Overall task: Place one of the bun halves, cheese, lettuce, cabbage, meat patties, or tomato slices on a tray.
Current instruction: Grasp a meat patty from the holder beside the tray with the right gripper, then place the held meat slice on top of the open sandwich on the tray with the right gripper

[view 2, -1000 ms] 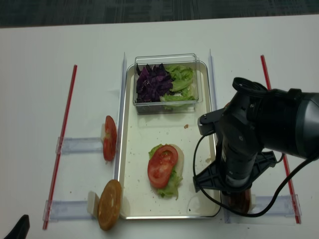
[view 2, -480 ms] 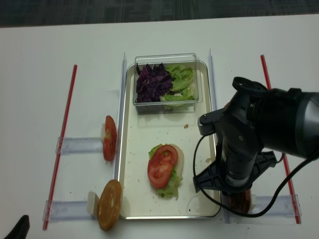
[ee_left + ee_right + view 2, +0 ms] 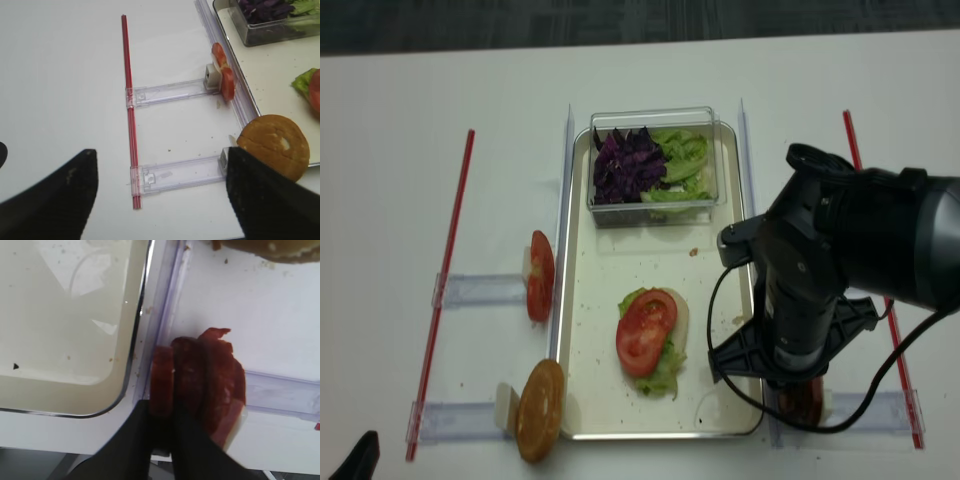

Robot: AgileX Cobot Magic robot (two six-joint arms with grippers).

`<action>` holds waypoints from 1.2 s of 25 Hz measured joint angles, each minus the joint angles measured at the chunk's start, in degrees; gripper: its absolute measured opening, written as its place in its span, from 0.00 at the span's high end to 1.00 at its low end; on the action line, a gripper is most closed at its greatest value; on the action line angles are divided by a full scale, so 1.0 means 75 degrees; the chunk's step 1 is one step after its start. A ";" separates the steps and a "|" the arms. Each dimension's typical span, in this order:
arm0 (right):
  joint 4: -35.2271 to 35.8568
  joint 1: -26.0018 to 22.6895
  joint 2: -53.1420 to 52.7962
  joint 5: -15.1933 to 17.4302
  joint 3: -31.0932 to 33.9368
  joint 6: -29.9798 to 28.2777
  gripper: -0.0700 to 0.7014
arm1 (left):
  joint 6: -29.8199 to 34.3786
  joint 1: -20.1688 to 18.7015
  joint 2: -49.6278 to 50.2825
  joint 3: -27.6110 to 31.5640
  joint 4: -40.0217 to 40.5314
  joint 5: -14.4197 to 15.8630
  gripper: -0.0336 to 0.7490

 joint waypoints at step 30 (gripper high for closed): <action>0.0043 0.0000 -0.0608 0.0719 -0.0589 -0.0015 0.73 | 0.0000 0.0000 0.0000 0.0000 0.0000 0.0000 0.33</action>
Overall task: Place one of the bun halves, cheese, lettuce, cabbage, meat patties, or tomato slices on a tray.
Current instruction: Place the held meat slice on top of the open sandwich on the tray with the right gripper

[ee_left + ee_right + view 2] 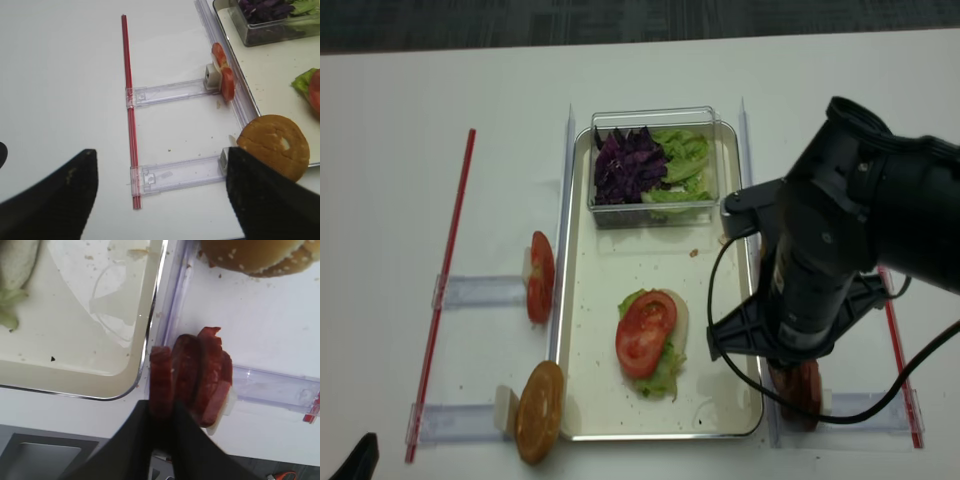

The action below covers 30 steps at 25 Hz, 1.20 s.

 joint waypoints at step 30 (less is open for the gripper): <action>0.0032 0.0000 0.0000 0.0041 -0.0197 -0.0208 0.73 | 0.0000 0.0000 0.0000 0.0000 0.0000 0.0000 0.33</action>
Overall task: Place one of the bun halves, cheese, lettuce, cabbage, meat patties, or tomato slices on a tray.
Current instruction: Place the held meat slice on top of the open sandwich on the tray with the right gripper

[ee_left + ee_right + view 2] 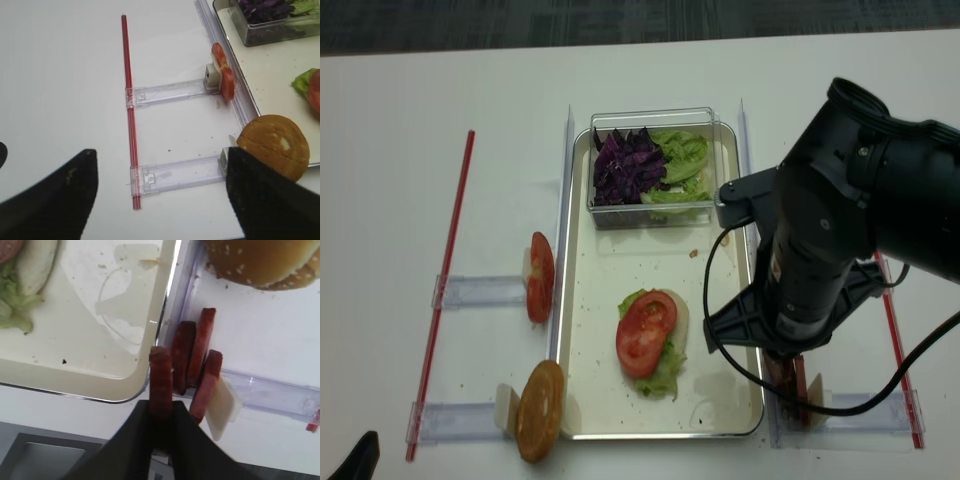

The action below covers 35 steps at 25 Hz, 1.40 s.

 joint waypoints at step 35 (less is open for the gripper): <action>0.1926 0.0000 -0.0603 -0.1914 0.0000 -0.2867 0.74 | 0.0000 0.0000 0.0000 0.0000 0.0000 0.0000 0.33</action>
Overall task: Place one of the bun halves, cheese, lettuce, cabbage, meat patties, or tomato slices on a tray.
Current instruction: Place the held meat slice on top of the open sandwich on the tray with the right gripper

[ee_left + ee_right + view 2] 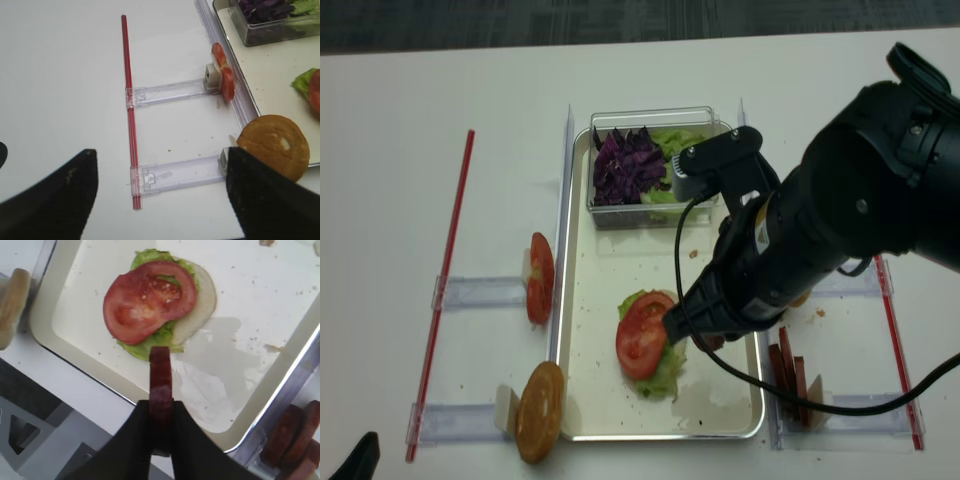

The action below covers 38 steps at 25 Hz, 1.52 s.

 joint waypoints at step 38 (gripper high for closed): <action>0.4617 -0.2121 -0.0005 0.0082 0.0194 -0.4614 0.74 | 0.0000 0.0000 0.0000 0.0000 0.0000 0.0000 0.33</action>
